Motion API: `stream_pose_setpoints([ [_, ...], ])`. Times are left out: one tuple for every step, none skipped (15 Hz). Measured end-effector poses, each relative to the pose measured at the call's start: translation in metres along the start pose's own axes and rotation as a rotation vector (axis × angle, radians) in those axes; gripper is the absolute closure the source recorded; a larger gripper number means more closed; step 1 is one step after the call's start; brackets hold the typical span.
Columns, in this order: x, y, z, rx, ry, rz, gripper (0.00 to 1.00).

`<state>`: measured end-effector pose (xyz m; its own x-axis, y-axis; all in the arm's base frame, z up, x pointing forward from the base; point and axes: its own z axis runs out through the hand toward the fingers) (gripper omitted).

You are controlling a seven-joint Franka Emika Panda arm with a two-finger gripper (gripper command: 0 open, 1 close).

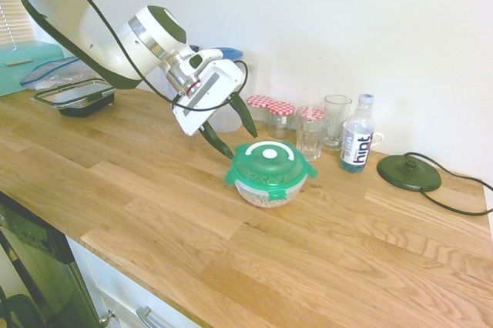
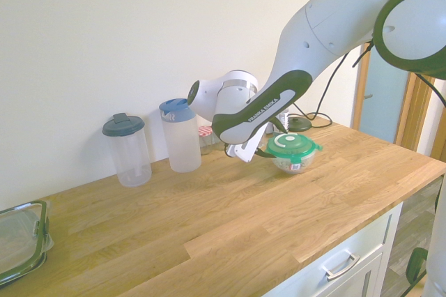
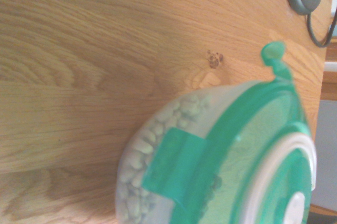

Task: Cover the lid of food container

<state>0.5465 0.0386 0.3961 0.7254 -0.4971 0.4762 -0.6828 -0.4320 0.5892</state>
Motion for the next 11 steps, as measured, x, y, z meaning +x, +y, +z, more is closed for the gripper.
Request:
stream_pose_setpoints([
  [0.002, 0.001, -0.005, 0.032, -0.032, 0.001, 0.0],
  [0.003, 0.003, -0.013, 0.075, -0.082, -0.003, 0.0],
  [0.003, 0.007, -0.026, 0.123, -0.137, -0.009, 0.0],
  [0.003, 0.013, -0.042, 0.175, -0.191, -0.017, 0.0],
  [0.004, 0.022, -0.059, 0.228, -0.243, -0.027, 0.0],
  [0.003, 0.033, -0.074, 0.285, -0.29, -0.04, 0.0],
  [0.003, 0.044, -0.086, 0.34, -0.332, -0.052, 0.0],
  [0.002, 0.053, -0.091, 0.398, -0.369, -0.065, 0.0],
  [-0.001, 0.059, -0.089, 0.459, -0.398, -0.072, 0.0],
  [-0.005, 0.06, -0.081, 0.518, -0.425, -0.077, 0.0],
  [-0.009, 0.06, -0.071, 0.578, -0.452, -0.077, 0.0],
])
